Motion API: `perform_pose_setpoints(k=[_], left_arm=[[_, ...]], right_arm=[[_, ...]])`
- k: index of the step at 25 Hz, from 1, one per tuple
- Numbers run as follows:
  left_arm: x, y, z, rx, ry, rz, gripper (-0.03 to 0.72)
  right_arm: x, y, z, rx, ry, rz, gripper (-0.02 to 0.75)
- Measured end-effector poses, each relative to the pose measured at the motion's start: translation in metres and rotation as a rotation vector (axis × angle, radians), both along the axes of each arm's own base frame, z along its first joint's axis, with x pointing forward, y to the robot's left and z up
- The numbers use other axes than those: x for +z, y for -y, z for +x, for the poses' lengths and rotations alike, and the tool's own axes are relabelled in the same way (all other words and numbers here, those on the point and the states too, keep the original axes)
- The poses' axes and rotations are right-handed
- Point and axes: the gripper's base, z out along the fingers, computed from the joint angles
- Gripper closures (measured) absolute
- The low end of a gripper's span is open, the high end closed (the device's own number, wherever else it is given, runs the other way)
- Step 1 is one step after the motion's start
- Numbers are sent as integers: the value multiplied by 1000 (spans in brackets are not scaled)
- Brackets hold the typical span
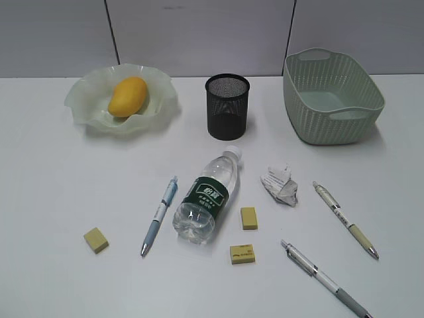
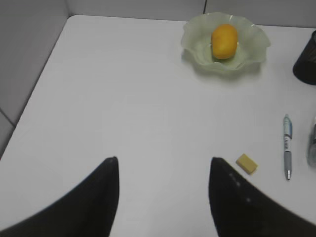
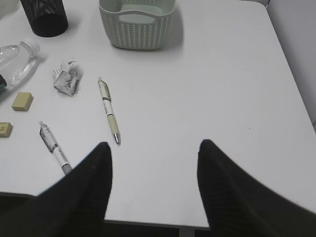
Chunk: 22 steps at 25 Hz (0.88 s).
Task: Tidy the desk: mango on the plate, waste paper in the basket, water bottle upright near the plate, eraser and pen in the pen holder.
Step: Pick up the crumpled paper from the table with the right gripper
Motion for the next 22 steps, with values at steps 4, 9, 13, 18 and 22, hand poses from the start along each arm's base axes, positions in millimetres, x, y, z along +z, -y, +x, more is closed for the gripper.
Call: perform_pose_setpoints(k=[4, 9, 13, 18, 22], left_arm=[[-24, -1, -10, 19, 12, 5, 249], [-51, -1, -16, 45, 15, 5, 249], [-64, 0, -11, 66, -1, 5, 249], [-68, 4, 0, 62, 59, -16, 249], [-69, 4, 2, 59, 71, -22, 249]], right_arm=[[0, 0, 0, 0, 0, 0, 293], [0, 0, 0, 0, 0, 0, 293], [0, 0, 0, 0, 0, 0, 293], [0, 0, 0, 0, 0, 0, 293], [0, 0, 0, 0, 0, 0, 293]])
